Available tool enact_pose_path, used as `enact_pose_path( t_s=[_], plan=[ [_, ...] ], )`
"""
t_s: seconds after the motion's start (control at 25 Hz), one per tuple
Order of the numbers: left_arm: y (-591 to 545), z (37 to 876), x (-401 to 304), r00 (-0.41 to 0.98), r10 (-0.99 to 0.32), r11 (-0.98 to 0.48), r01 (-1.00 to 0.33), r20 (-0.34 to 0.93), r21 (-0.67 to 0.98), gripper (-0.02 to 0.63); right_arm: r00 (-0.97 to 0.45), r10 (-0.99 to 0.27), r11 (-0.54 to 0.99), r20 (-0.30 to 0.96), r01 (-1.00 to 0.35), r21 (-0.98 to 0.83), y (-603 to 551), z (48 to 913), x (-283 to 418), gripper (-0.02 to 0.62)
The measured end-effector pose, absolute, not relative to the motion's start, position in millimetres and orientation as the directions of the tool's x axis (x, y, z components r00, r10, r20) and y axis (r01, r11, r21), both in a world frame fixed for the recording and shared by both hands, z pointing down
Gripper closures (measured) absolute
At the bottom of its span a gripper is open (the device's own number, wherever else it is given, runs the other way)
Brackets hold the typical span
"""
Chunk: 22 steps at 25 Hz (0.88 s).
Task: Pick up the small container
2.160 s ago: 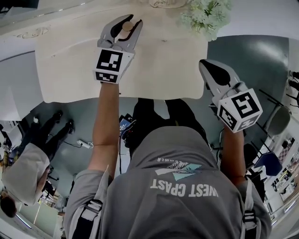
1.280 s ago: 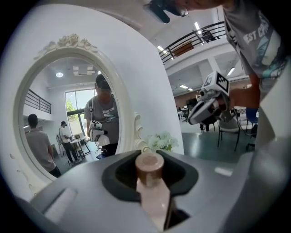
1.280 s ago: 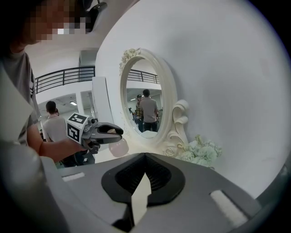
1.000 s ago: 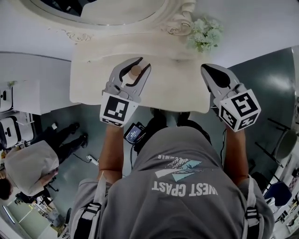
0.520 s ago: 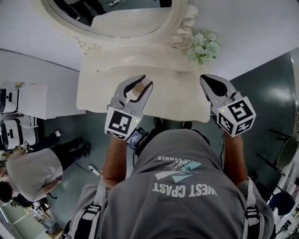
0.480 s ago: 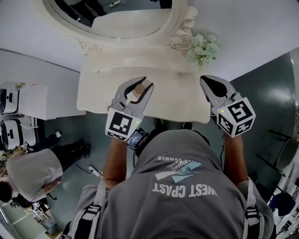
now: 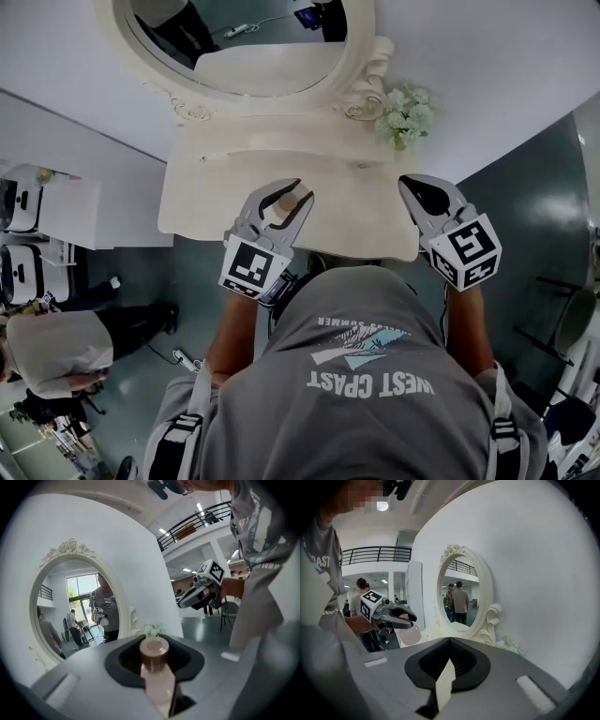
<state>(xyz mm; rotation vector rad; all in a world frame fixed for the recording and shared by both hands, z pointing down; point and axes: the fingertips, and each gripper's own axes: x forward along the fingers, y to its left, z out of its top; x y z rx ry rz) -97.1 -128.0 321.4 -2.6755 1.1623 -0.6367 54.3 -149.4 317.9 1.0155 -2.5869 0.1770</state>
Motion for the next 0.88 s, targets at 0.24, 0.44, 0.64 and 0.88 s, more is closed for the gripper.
enact_pose_path(
  t_s=[0.24, 0.44, 0.64, 0.88],
  plan=[
    [-120, 323, -98, 0.610, -0.725, -0.688, -0.660, 0.319, -0.300, 0.503, -0.683, -0.622, 0.750, 0.382, -0.660, 0.042, -139, 317, 50, 0.596],
    [-117, 324, -97, 0.607, -0.727, -0.686, -0.663, 0.321, -0.299, 0.503, -0.683, -0.620, 0.751, 0.387, -0.659, 0.040, -136, 318, 52, 0.595],
    [-118, 329, -98, 0.603, -0.727, -0.685, -0.666, 0.328, -0.296, 0.503, -0.685, -0.614, 0.754, 0.393, -0.656, 0.036, -137, 321, 53, 0.596],
    [-119, 334, -97, 0.601, -0.725, -0.687, -0.666, 0.337, -0.291, 0.503, -0.688, -0.607, 0.759, 0.398, -0.651, 0.032, -138, 323, 53, 0.596]
  ],
)
